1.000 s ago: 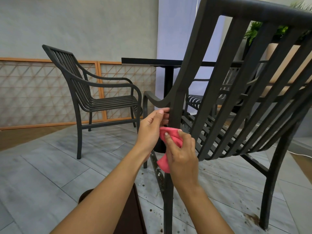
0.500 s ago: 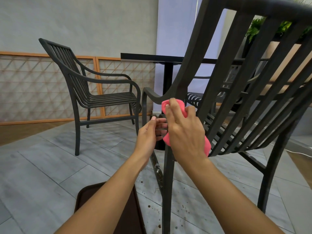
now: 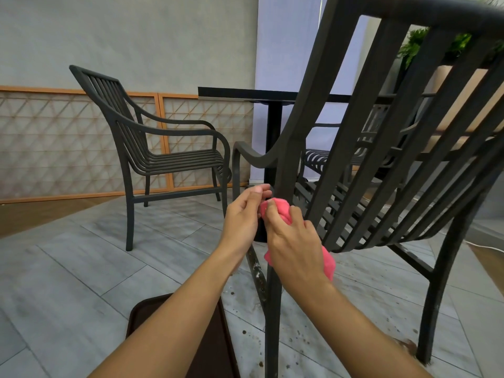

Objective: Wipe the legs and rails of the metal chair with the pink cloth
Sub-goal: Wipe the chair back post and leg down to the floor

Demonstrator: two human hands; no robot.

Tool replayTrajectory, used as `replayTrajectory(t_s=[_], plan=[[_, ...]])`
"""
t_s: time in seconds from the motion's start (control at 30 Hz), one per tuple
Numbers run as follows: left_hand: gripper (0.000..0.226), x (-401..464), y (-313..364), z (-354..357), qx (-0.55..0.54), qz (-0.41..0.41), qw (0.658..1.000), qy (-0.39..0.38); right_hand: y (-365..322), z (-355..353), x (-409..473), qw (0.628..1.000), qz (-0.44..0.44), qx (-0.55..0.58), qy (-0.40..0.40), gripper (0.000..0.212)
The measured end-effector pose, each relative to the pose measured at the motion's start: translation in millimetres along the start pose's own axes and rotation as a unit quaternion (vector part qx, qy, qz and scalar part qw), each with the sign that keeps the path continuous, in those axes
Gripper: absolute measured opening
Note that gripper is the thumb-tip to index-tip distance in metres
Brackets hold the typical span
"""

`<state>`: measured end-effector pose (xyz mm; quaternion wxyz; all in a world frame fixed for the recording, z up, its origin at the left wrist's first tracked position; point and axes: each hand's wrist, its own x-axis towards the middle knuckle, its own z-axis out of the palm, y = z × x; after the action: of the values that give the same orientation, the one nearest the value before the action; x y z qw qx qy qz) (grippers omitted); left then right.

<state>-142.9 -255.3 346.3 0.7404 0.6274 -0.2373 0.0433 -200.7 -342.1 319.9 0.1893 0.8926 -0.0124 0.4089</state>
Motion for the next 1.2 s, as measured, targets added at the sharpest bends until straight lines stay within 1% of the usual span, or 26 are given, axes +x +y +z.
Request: replayTrajectory(t_s=[0.13,0.27,0.37,0.5,0.53,0.57,0.63,0.67,0.7,0.73,0.77,0.83,0.9,0.97,1.03,1.17,1.2], plan=[[0.029,-0.3,5.8,2.4,0.008,0.022,1.000,-0.016,-4.4,7.5,-9.0,1.000,-0.001,0.025,0.000,0.054],[0.025,-1.3,8.3,2.2,-0.003,0.017,0.999,-0.028,-5.4,9.0,-13.8,0.998,-0.004,0.057,0.000,0.043],[0.019,0.9,7.9,1.8,0.008,0.007,1.000,-0.024,-6.6,7.1,-19.0,0.997,-0.009,0.083,-0.002,0.046],[0.014,3.9,10.3,3.3,0.023,0.009,1.000,-0.009,-5.6,7.2,-26.7,0.988,-0.009,0.153,-0.025,0.070],[0.013,4.5,11.6,4.2,0.028,0.010,1.000,-0.006,-4.6,8.1,-31.0,0.985,-0.008,0.169,-0.022,0.072],[0.013,5.5,12.1,4.8,0.032,0.011,0.999,-0.003,-3.1,9.8,-34.7,0.983,-0.006,0.182,-0.014,0.071],[0.013,8.3,12.0,4.7,0.043,0.012,0.999,0.001,-1.0,8.9,-44.5,0.974,0.027,0.223,0.013,0.062],[0.013,9.2,12.0,4.4,0.046,0.011,0.999,0.001,1.7,11.5,-50.6,0.964,0.073,0.255,0.037,0.051],[0.014,9.8,12.1,4.1,0.046,0.010,0.999,-0.001,3.5,13.9,-55.6,0.954,0.090,0.278,0.063,0.038],[0.015,10.1,12.2,3.8,0.045,0.010,0.999,-0.003,5.1,11.0,-57.2,0.946,0.134,0.284,0.087,0.029],[0.016,10.1,12.4,3.7,0.046,0.011,0.999,-0.003,6.8,5.3,-53.4,0.932,0.164,0.301,0.116,0.026],[0.019,10.0,12.6,3.5,0.051,0.014,0.999,-0.004,5.0,-5.2,-43.5,0.878,0.213,0.376,0.207,0.031],[0.017,9.3,12.7,3.4,0.060,0.014,0.998,-0.005,2.7,-9.6,-27.8,0.821,0.260,0.443,0.250,0.033],[0.016,8.9,12.3,3.1,0.066,0.011,0.998,-0.008,-0.8,-11.6,-10.5,0.778,0.310,0.477,0.266,0.030],[0.015,8.9,11.8,3.3,0.063,0.006,0.998,-0.007,-5.4,-10.2,3.8,0.748,0.345,0.498,0.271,0.030],[0.013,9.7,12.2,3.3,0.057,0.000,0.998,-0.004,-15.7,-1.7,15.7,0.707,0.380,0.539,0.255,0.031],[0.014,10.0,12.7,2.9,0.061,0.000,0.998,-0.007,-18.2,0.6,15.2,0.703,0.383,0.546,0.249,0.031]])
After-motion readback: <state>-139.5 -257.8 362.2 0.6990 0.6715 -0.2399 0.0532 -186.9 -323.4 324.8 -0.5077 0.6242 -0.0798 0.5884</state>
